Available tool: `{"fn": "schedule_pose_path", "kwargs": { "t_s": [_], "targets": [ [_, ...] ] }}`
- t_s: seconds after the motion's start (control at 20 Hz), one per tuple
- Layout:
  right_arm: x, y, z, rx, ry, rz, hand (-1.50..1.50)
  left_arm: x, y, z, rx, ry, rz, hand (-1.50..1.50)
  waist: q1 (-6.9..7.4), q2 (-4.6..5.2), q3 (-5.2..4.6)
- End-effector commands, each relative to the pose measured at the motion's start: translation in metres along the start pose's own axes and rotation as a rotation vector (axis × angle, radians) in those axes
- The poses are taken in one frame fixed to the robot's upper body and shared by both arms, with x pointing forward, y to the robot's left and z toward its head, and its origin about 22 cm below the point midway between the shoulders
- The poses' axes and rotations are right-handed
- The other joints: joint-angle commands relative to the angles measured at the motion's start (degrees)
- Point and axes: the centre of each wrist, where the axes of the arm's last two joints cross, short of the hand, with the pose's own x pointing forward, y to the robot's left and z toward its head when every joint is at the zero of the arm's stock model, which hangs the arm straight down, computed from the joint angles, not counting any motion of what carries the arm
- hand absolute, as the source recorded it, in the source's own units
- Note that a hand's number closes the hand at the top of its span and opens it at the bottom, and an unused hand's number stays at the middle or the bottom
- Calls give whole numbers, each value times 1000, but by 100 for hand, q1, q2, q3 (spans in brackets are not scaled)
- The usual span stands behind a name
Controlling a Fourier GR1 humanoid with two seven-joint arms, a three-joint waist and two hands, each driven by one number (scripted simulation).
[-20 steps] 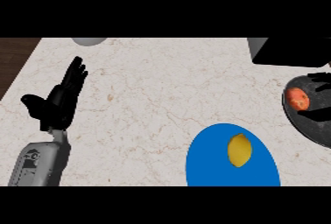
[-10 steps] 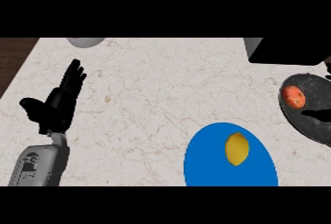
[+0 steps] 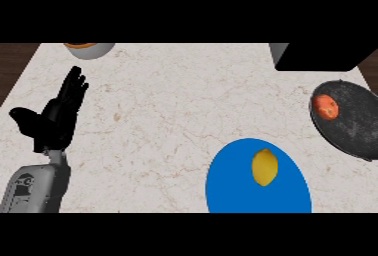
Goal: Pick the squash from the plate and place it in the pan
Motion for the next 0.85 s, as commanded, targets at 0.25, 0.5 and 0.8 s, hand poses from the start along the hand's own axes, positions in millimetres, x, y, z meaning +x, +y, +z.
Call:
{"fn": "schedule_pose_path", "kwargs": {
  "t_s": [0.25,0.5,0.8],
  "targets": [
    [11,-73,58,96,-126,-164,-150,-8,12,13,20,16,-26,0,-186,-91,-12],
    [10,-85,77,117,-92,-163,-150,-9,2,8,38,20,0,0,-272,-86,-16],
    [0,-85,103,129,-101,-90,-150,-9,15,11,46,26,-11,0,-293,-105,-15]
  ]
}}
